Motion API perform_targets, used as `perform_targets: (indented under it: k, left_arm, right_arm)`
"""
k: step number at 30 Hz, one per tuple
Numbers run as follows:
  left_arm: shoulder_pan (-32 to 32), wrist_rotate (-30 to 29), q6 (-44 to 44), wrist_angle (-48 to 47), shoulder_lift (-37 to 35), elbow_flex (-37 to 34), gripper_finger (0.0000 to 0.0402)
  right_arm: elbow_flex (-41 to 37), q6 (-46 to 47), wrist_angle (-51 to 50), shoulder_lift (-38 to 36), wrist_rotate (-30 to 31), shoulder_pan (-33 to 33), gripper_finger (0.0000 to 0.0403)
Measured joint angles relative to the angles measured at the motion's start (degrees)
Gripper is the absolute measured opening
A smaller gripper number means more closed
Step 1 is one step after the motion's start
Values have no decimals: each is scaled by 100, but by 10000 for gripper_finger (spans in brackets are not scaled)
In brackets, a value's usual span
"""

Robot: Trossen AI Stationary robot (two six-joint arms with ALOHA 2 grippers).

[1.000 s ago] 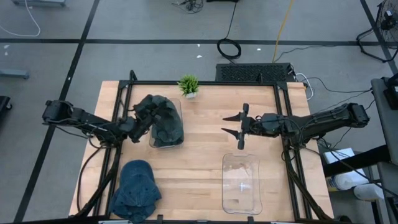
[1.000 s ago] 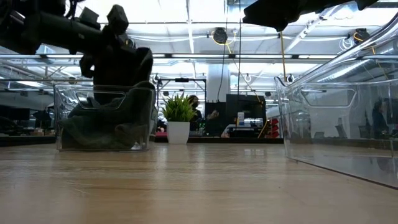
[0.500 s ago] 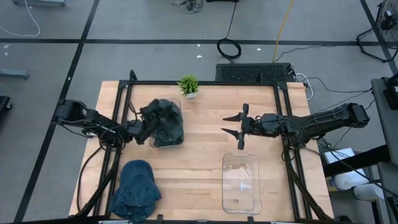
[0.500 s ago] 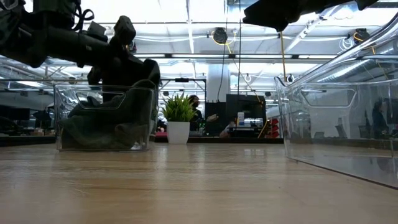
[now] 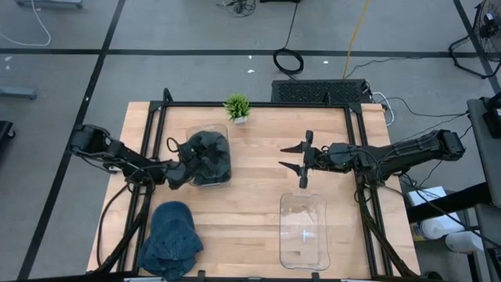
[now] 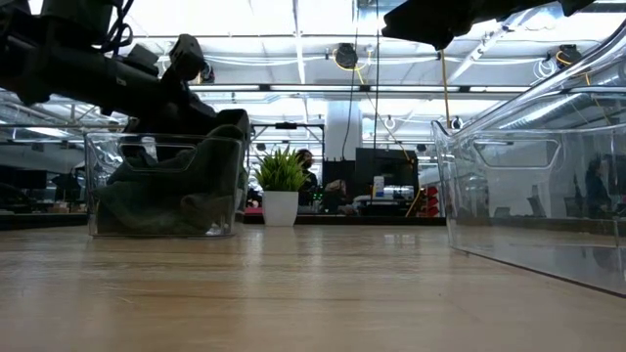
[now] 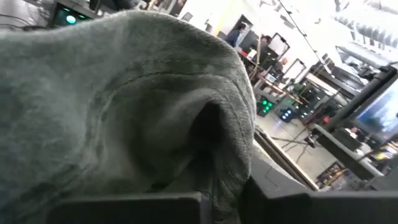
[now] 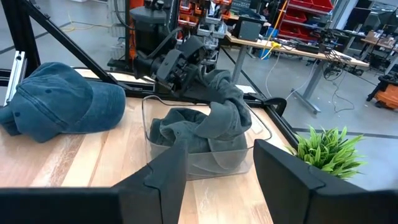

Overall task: Pick & Place hat
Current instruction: Put the black cap into the top transparent bin

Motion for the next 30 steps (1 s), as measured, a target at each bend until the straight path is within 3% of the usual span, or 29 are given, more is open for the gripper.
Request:
perform_targets:
  k: [5,14,19,21,26,30]
  left_arm:
    - [-47,247,4,-80,0,0,59]
    - [-45,1374,791,-206,-643,0,225]
    - [-42,2001,791,-864,-1214,0,293]
    - [-40,2561,621,-1265,-1459,0,310]
    - [-38,4790,21,-2201,-1956,0,329]
    - [-44,5648,317,-2307,-2156,0,324]
  right_arm:
    - [0,-1,2,0,0,0,171]
    - [-2,-1,4,0,0,0,171]
    - [-2,-1,5,0,0,0,171]
    - [-2,-1,4,0,0,0,171]
    - [-2,-1,11,0,0,0,171]
    - [-2,-1,39,0,0,0,171]
